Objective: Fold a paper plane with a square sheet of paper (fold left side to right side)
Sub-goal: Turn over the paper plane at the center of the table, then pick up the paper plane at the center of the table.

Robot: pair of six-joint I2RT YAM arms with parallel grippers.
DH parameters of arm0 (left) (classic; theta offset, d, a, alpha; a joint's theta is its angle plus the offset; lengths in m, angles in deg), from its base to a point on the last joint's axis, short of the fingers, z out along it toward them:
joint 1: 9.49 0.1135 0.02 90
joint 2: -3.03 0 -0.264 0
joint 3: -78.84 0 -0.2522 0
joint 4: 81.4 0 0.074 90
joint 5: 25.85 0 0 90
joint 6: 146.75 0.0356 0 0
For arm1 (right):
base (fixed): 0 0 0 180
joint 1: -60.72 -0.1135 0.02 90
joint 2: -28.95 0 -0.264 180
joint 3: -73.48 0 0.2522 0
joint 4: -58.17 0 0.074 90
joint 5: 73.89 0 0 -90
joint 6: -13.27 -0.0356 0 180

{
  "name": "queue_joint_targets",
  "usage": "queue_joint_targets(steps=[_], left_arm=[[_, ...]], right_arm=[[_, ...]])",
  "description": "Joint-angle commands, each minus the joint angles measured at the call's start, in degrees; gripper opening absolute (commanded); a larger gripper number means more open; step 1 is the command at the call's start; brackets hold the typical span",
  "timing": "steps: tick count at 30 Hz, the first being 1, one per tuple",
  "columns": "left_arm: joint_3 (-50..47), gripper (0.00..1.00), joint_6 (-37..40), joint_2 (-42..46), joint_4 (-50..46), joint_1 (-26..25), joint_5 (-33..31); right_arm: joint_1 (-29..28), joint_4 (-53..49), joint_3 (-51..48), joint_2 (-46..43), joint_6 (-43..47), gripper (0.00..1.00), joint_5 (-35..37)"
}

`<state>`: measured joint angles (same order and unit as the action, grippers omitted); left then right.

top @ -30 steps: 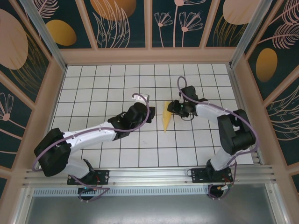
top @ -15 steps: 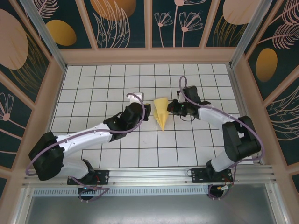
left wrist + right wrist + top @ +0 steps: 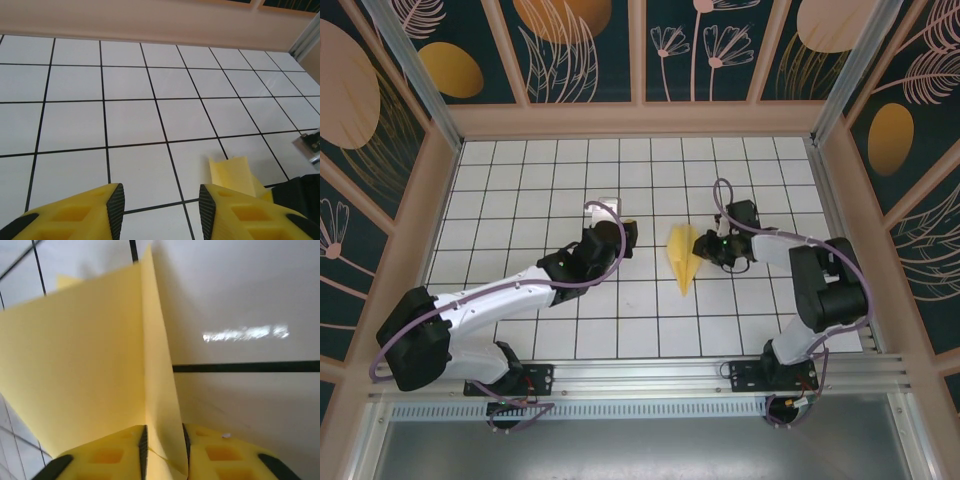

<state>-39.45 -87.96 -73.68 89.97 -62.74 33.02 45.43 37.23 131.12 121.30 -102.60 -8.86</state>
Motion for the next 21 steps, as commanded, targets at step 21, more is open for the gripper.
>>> queue_joint_targets(steps=[21], left_arm=[[-5.0, 0.89, -2.8, 4.1, 2.2, 0.1, -5.2]], right_arm=[[-18.3, -19.6, 9.3, -8.2, -1.2, 0.60, 22.6]])
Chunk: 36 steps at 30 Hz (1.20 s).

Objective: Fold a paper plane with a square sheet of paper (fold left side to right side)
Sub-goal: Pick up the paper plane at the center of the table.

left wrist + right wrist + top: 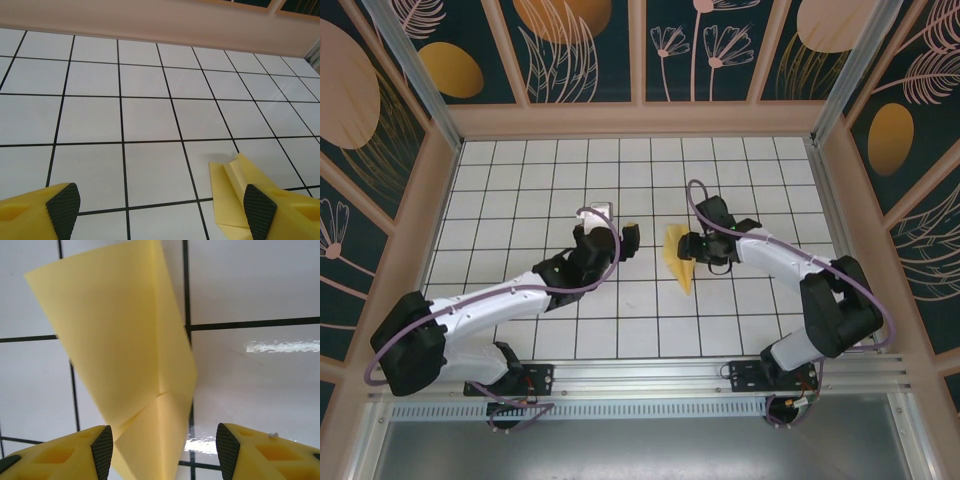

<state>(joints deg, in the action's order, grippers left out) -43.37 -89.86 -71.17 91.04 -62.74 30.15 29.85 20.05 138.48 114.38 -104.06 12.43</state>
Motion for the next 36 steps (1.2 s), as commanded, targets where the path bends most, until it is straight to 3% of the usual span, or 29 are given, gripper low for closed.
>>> queue_joint_targets(steps=[1, 7, 12, 18, 28, 36], left_arm=[[-1.4, 0.90, -1.0, 1.8, 1.3, 0.1, -2.6], [-2.1, 0.93, -1.2, 2.4, 0.9, 0.1, -2.3], [-2.4, 0.93, -1.2, 3.1, 0.7, 0.1, -2.3], [-2.6, 0.94, -1.2, 3.0, 0.7, 0.1, -2.3], [-2.5, 0.94, -0.8, 2.7, 0.7, 0.1, -2.3], [-2.5, 0.94, -0.7, 2.4, 0.6, 0.2, -2.0]], right_arm=[[-3.9, -2.2, 1.9, -0.4, -0.2, 0.60, 1.2], [-9.4, -3.9, 7.0, 8.7, -0.4, 0.62, 6.0], [-11.3, -8.3, 12.3, 15.2, 0.1, 0.67, 13.0], [-12.4, -10.7, 14.2, 19.2, 0.6, 0.67, 15.1], [-11.8, -10.4, 12.6, 16.6, 1.1, 0.60, 15.8], [-9.6, -8.2, 9.2, 10.7, 2.0, 0.61, 9.1]])
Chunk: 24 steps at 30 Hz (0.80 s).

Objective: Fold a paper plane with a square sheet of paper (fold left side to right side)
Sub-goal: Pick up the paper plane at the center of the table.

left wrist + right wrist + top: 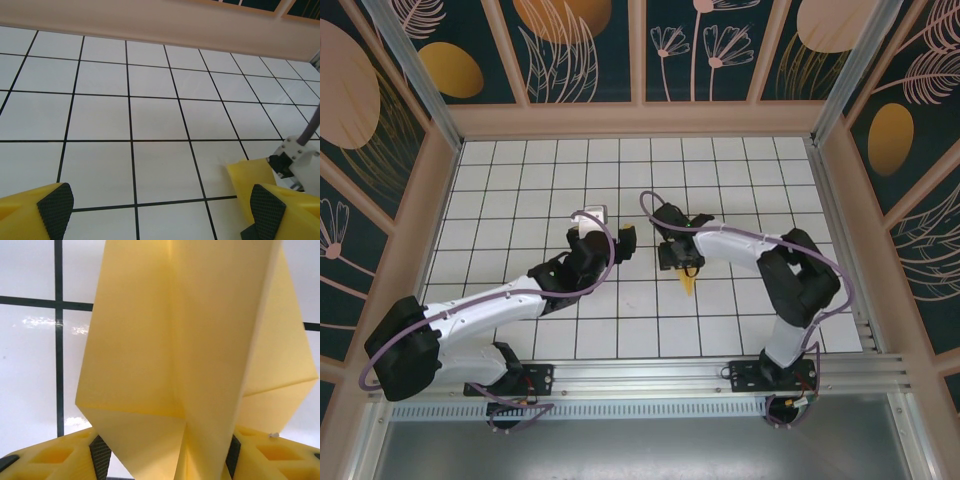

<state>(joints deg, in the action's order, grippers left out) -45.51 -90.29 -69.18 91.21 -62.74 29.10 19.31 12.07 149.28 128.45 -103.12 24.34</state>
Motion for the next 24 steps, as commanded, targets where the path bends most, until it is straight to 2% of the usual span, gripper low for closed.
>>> queue_joint_targets(steps=[1, 9, 14, 24], left_arm=[[-0.3, 0.94, -0.3, 0.4, 0.5, 0.2, -0.8], [-0.2, 0.94, -0.5, 0.1, 0.4, 0.2, -0.7], [-0.2, 0.94, -0.6, 0.3, 0.0, 0.1, -0.9], [-0.2, 0.94, -0.6, 0.2, 0.0, 0.2, -0.9]], right_arm=[[1.1, -0.1, -1.9, -4.0, 1.1, 0.61, -3.2], [1.7, 1.8, -4.7, -4.0, 1.5, 0.60, -6.1], [2.1, 1.9, -5.3, -3.4, 1.2, 0.49, -4.1], [4.3, 3.5, -7.3, -3.8, 2.3, 0.33, -3.2]])
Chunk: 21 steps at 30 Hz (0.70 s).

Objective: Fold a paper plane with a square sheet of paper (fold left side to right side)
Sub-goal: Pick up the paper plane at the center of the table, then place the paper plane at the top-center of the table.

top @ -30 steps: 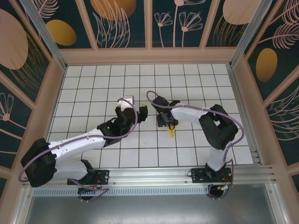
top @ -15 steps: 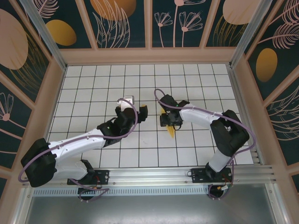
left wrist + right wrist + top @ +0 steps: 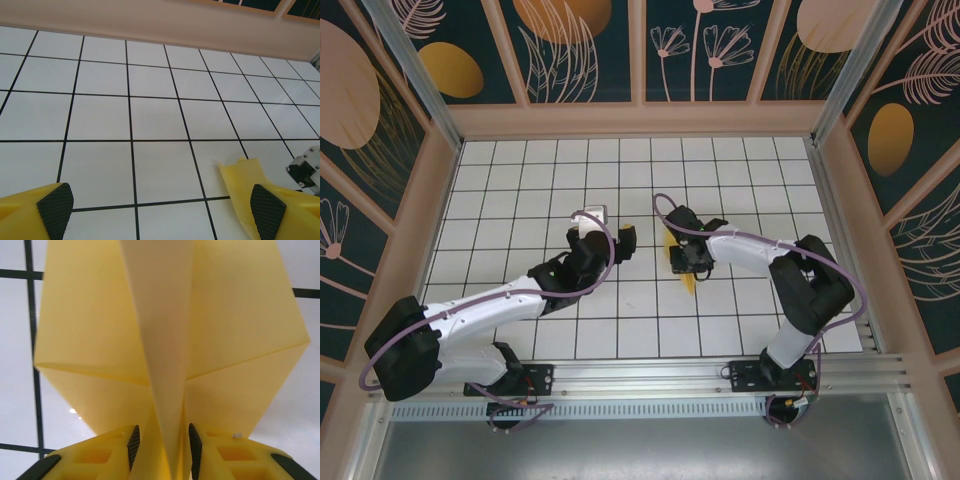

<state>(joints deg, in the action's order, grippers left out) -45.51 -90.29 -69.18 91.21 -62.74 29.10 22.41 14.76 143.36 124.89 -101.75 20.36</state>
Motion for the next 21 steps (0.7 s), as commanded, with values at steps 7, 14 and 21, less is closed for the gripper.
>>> queue_joint_targets(steps=[7, 14, 21], left_arm=[[-0.4, 0.94, -0.3, 1.3, -0.4, 0.1, -1.4], [-1.0, 0.98, 1.7, 3.2, -0.4, 0.1, -1.3], [-1.4, 0.98, 3.1, 3.1, -0.5, 0.2, 0.5]], right_arm=[[4.0, 3.7, -0.9, -0.3, 2.7, 0.07, -3.2], [12.3, -1.0, 11.0, 4.2, 5.5, 0.02, -5.0], [14.9, -8.5, 30.0, 17.6, 8.2, 0.03, -0.7]])
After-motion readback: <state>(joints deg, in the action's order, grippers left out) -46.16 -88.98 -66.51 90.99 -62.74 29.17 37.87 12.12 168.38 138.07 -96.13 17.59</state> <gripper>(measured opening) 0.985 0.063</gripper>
